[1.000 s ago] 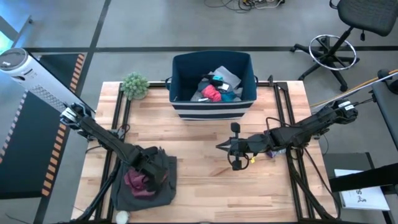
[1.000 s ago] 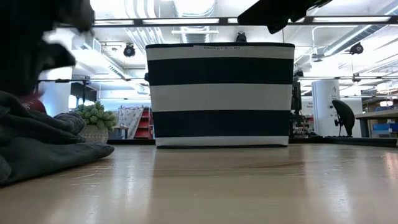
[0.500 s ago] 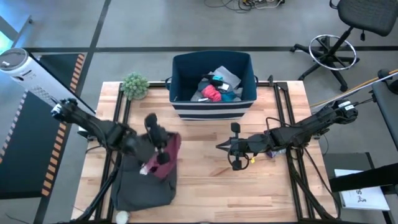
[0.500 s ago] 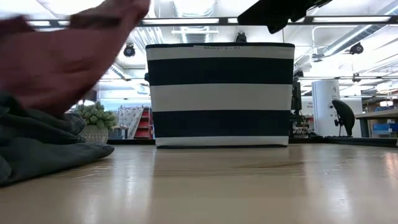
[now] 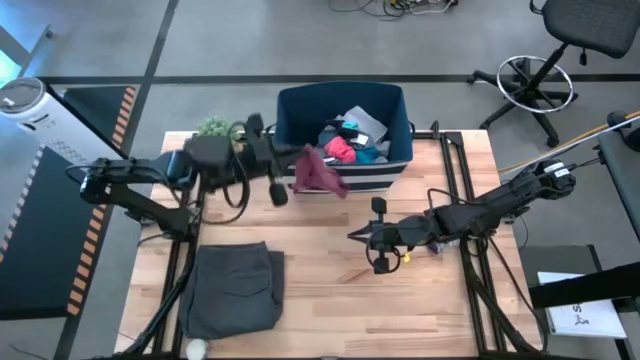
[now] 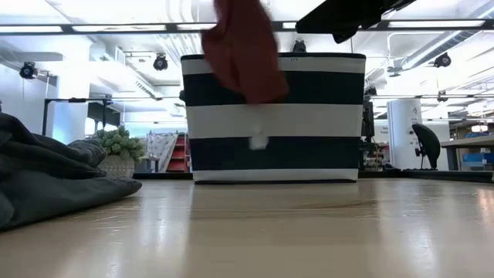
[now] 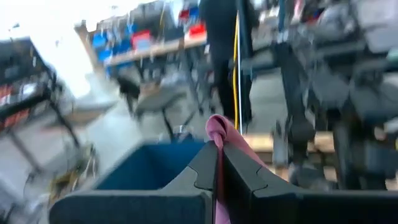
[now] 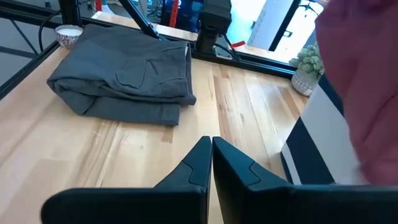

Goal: Sort clothes
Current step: Put the red underwear into the laundry bin

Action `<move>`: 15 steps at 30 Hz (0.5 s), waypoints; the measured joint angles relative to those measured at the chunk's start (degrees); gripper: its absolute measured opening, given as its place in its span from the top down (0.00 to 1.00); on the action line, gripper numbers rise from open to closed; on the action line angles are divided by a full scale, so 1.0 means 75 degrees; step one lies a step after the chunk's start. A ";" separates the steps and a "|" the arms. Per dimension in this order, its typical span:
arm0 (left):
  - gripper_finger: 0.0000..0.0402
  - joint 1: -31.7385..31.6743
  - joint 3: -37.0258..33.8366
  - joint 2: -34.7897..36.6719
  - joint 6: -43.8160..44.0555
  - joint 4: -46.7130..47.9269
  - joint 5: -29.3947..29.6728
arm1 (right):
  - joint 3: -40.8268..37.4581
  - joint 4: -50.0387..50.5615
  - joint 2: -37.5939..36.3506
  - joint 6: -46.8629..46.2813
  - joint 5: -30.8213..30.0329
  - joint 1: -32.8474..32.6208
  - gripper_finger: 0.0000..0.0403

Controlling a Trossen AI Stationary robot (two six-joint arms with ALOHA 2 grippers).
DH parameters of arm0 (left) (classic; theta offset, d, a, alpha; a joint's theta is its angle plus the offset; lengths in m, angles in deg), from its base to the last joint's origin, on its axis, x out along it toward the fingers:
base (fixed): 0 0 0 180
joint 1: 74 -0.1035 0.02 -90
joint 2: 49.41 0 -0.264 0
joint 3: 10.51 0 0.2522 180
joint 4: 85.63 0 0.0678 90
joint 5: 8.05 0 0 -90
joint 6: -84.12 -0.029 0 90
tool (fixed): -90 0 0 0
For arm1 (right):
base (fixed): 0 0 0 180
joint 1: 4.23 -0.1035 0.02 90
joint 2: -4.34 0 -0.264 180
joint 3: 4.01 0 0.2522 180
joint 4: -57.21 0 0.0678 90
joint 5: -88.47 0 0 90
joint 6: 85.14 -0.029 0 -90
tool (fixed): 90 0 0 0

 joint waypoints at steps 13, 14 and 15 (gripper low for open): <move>1.00 -0.2023 0.3052 -0.2031 -0.0901 0.0413 -0.1722 | -0.0065 -0.0003 0.0000 -0.0138 0.0001 -0.0001 1.00; 1.00 -0.2166 0.3349 -0.2209 -0.0905 0.0486 -0.1808 | -0.0078 -0.0003 0.0000 -0.0183 0.0000 0.0000 1.00; 1.00 -0.2309 0.3661 -0.2398 -0.0908 0.0614 -0.1904 | -0.0088 -0.0003 0.0000 -0.0212 0.0000 0.0001 1.00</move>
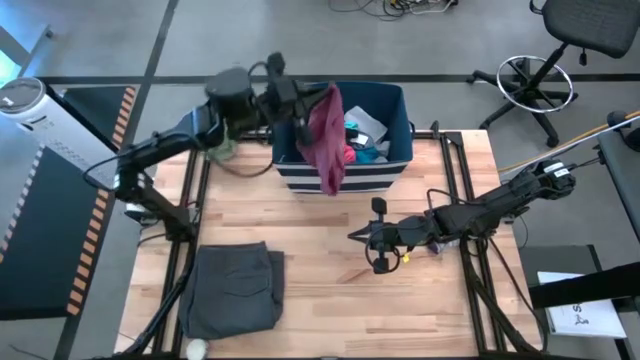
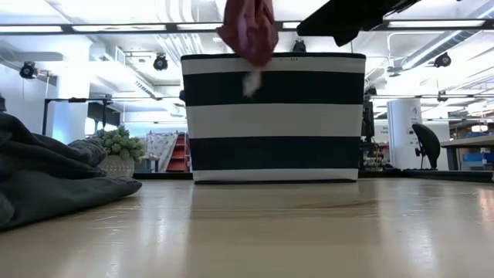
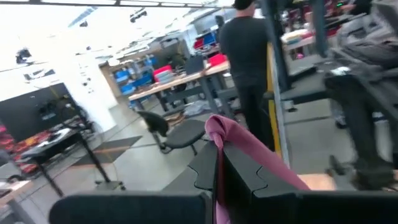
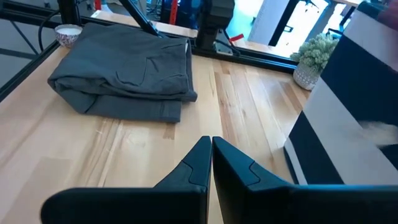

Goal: Sort clothes
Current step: Put the red underwear into the laundry bin

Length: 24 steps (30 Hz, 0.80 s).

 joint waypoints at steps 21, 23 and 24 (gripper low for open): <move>1.00 -0.1584 0.1816 -0.2299 0.0113 0.2559 -0.0588 | -0.0377 -0.0345 0.0000 -0.0377 0.0000 0.0001 1.00; 1.00 -0.1612 0.1506 -0.2299 0.0114 0.2574 -0.0588 | -0.0378 -0.0353 0.0000 -0.0375 -0.0003 0.0001 1.00; 0.99 -0.1613 0.1352 -0.2299 0.0115 0.2581 -0.0588 | -0.0378 -0.0350 0.0000 -0.0375 -0.0001 -0.0002 1.00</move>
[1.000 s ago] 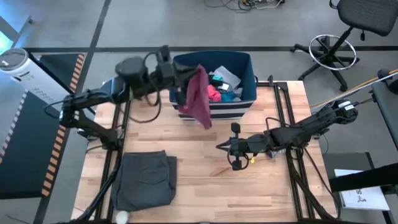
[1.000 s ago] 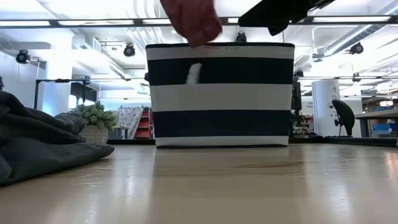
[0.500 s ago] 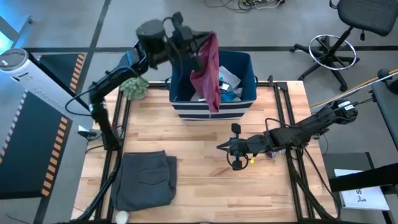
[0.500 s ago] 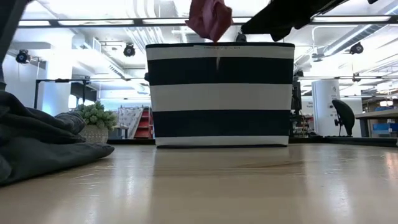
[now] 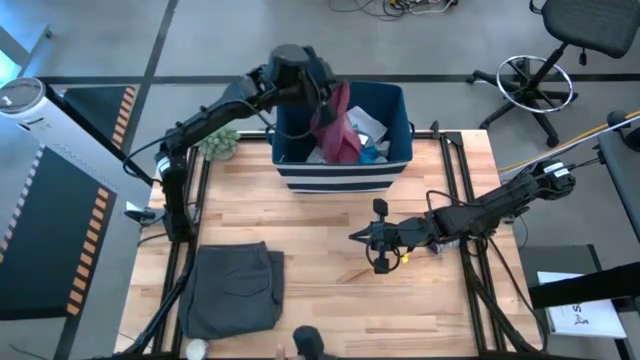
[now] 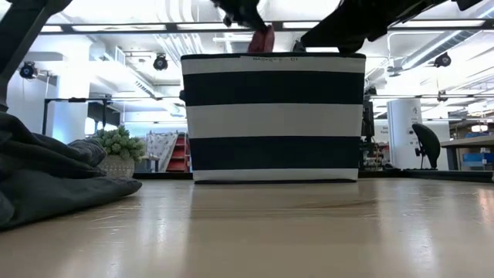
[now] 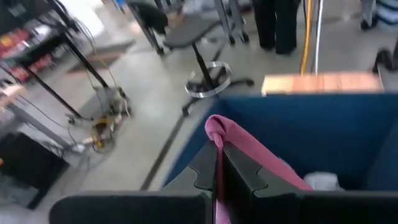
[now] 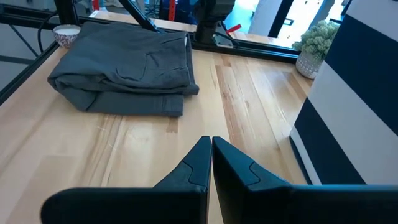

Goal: Sort clothes
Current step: Put the red underwear into the laundry bin, then put the black pants into the laundry bin

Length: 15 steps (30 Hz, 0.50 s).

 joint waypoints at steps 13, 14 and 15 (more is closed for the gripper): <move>0.62 0.0131 -0.0131 0.0052 -0.0192 0.1202 0.0475 | 0.0000 0.0000 0.0000 0.0077 -0.0002 0.0001 1.00; 0.58 0.0175 -0.0007 0.0081 -0.0218 0.1387 0.0663 | 0.0000 0.0000 0.0000 0.0091 -0.0002 0.0003 1.00; 0.55 0.0225 0.0130 0.0090 -0.0285 0.1592 0.0818 | 0.0000 0.0001 0.0000 0.0102 -0.0002 0.0002 1.00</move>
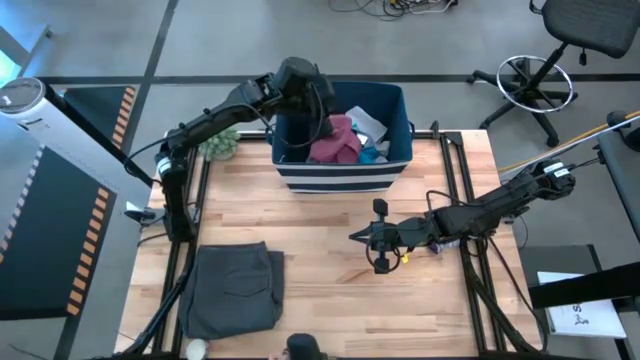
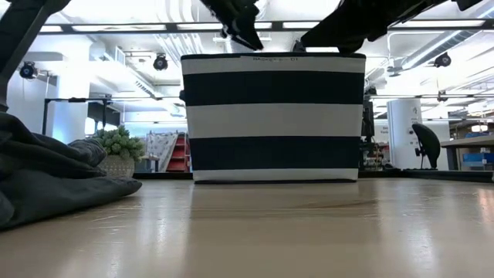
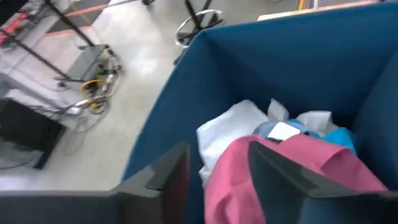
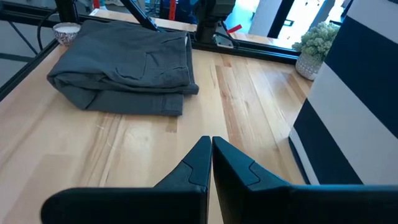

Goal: Sort clothes
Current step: Put the black pants into the laundry bin

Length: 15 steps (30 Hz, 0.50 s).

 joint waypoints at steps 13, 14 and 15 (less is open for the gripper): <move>0.42 0.2484 0.1333 0.0053 0.1119 0.4575 0.1478 | 0.0000 0.0278 0.0000 0.0096 0.0003 0.0001 1.00; 0.43 0.2848 0.1330 0.0053 0.1351 0.4855 0.1654 | 0.0000 0.0300 0.0000 0.0096 0.0002 0.0001 1.00; 0.44 0.3213 0.1318 0.0053 0.1606 0.5091 0.1799 | 0.0000 0.0297 0.0000 0.0096 0.0002 -0.0001 1.00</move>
